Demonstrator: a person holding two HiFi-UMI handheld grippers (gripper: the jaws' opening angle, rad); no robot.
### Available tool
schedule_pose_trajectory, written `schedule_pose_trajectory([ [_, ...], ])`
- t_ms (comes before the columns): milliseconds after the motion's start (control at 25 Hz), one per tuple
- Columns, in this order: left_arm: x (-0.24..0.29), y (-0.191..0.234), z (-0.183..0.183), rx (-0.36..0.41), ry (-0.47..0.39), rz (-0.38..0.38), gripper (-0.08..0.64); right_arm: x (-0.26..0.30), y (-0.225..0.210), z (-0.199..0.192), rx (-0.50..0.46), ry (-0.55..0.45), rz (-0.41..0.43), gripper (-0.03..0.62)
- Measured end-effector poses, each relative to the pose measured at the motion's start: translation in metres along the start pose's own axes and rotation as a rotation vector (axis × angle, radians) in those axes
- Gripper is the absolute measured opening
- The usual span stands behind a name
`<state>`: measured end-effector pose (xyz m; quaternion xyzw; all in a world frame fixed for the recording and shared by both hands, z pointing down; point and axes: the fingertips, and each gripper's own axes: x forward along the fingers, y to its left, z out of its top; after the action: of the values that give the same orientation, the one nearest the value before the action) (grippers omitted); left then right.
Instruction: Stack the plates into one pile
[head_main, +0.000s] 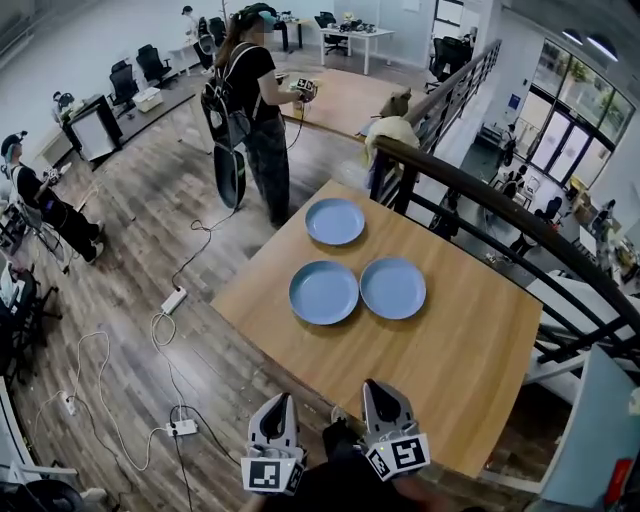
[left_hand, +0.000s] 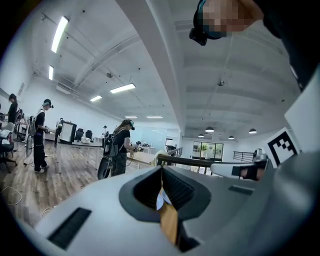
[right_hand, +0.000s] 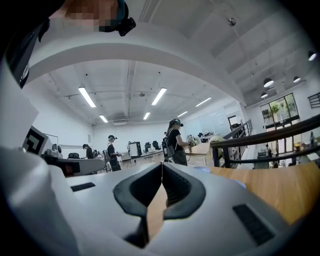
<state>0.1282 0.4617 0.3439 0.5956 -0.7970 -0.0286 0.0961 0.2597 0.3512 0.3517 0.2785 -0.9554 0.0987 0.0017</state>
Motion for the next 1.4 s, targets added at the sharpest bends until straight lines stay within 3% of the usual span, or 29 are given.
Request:
schedule_pose_trajectory([
  [120, 0.039, 0.003, 0.009, 0.007, -0.024, -0.007, 0.023, 0.028, -0.023, 0.002, -0.001, -0.001, -0.005, 0.029],
  [360, 0.082, 0.013, 0.008, 0.018, 0.038, 0.017, 0.023, 0.062, -0.052, 0.005, 0.002, 0.008, -0.006, 0.029],
  [680, 0.126, 0.029, 0.015, 0.016, 0.052, 0.002, 0.024, 0.094, -0.076, 0.003, 0.030, 0.037, -0.058, 0.031],
  [920, 0.179, 0.052, 0.001, 0.001, 0.091, -0.080, 0.023, 0.125, -0.089, -0.009, 0.034, 0.042, -0.156, 0.031],
  [1120, 0.232, 0.068, -0.002, 0.074, 0.132, -0.232, 0.023, 0.150, -0.105, -0.018, 0.067, 0.048, -0.299, 0.031],
  [1400, 0.291, 0.100, 0.002, 0.058, 0.139, -0.361, 0.023, 0.196, -0.103, -0.030, 0.092, 0.059, -0.422, 0.031],
])
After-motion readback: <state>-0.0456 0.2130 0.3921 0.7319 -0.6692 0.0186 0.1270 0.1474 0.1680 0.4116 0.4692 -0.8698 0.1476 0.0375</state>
